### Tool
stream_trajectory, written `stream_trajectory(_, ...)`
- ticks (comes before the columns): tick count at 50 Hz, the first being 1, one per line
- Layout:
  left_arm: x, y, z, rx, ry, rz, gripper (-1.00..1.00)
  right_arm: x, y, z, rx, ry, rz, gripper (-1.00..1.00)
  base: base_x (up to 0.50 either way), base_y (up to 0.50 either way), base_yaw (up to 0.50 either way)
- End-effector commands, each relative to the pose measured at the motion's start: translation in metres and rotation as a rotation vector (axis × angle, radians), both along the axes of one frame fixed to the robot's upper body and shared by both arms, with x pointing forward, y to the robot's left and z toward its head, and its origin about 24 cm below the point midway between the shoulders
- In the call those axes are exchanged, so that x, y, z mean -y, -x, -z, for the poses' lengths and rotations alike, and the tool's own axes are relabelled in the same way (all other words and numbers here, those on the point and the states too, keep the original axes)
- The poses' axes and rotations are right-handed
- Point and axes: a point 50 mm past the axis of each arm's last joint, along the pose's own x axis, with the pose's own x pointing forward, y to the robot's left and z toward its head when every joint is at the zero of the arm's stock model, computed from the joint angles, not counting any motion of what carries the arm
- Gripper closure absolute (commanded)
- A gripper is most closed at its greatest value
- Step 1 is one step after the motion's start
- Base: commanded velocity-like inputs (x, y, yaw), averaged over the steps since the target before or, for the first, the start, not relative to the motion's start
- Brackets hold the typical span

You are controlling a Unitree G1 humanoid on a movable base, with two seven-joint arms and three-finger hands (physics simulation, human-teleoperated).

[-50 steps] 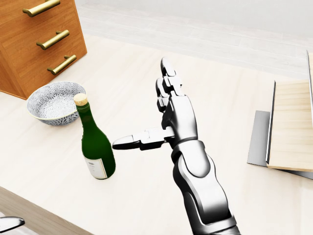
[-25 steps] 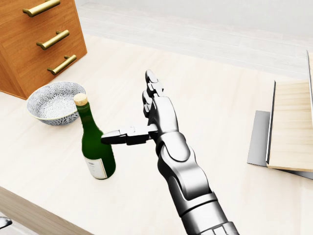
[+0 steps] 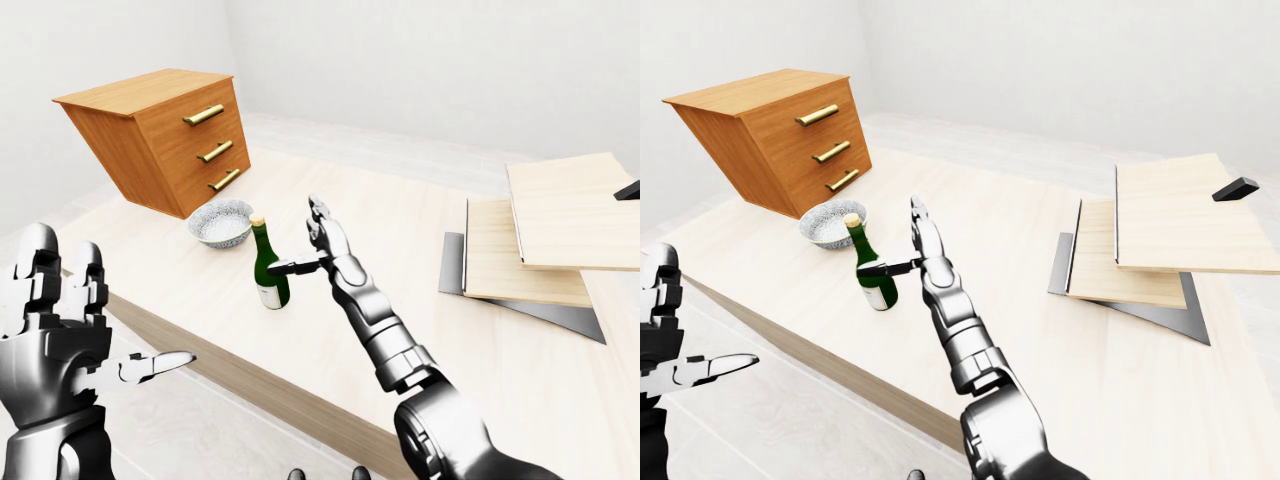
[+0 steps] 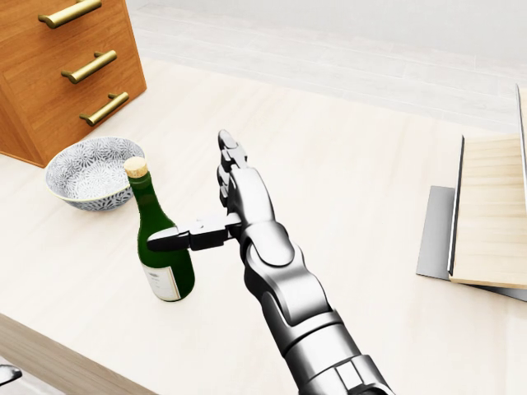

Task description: Put the wine bottle on the wine rack.

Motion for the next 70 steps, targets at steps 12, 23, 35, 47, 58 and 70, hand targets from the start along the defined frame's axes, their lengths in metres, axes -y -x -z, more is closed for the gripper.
stream_trajectory(12,-0.001,0.0,-0.001,0.003,0.001,-0.001,-1.0,-0.021,0.0,-0.002,-0.017,0.028,-0.066,-1.0,0.0,0.0,0.0)
stream_trajectory(23,-0.002,0.001,0.0,0.003,0.004,0.0,-1.0,-0.034,0.002,0.0,-0.031,0.083,-0.123,-1.0,0.0,0.0,0.0)
stream_trajectory(35,-0.001,0.002,-0.002,0.011,0.003,0.002,-1.0,-0.039,-0.003,-0.005,-0.041,0.106,-0.137,-1.0,0.0,0.0,0.0)
stream_trajectory(47,0.001,0.001,0.002,-0.009,0.005,0.009,-1.0,-0.041,-0.008,-0.017,-0.021,0.105,-0.137,-1.0,0.0,0.0,0.0)
stream_trajectory(58,0.002,0.002,0.0,0.004,0.003,0.012,-1.0,-0.041,-0.012,-0.014,-0.056,0.133,-0.147,-1.0,0.0,0.0,0.0)
stream_trajectory(70,0.004,0.0,0.004,-0.015,0.007,0.021,-1.0,-0.044,-0.017,-0.026,-0.046,0.158,-0.164,-1.0,0.0,0.0,0.0)
